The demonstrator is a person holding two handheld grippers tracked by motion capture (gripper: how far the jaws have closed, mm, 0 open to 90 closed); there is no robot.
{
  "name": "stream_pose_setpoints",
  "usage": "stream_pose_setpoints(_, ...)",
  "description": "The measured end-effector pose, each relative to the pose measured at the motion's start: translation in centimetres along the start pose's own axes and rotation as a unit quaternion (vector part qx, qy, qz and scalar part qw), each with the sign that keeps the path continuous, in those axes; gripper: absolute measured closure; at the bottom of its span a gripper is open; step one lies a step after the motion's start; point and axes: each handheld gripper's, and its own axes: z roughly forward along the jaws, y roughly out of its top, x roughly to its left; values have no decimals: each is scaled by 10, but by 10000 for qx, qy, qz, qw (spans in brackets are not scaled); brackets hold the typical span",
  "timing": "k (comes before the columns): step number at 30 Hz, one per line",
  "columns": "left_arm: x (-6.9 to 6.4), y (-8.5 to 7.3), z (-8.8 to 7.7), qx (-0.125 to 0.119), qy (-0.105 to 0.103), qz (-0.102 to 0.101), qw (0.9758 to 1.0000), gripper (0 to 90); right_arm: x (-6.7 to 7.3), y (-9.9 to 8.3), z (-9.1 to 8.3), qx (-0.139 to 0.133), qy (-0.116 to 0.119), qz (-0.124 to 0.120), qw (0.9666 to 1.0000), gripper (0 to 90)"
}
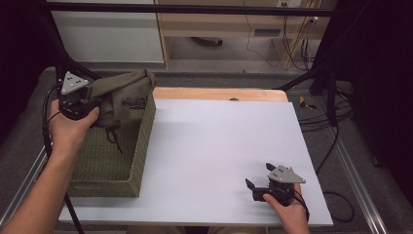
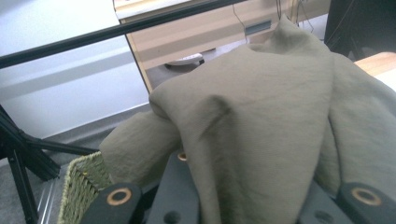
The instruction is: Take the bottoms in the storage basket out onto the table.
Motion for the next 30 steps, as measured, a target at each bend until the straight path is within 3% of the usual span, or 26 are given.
stream_pose_setpoints(5, 0, 4, -3, -100, -87, -179, 9998, 833, 0, 0, 0, -3, 0, 7, 10000, 80)
stream_pose_setpoints(7, 2, 8, -5, -192, -150, -375, 9990, 833, 0, 0, -1, -8, -2, 5, 10000, 80)
stream_pose_setpoints(16, 6, 22, -19, -456, -291, -658, 9964, 833, 0, 0, 1, 13, -7, -29, 10000, 80)
stream_pose_setpoints(30, -1, 38, -31, -812, -598, -1160, 9881, 832, 1, 0, 0, -1, -28, -14, 10000, 79)
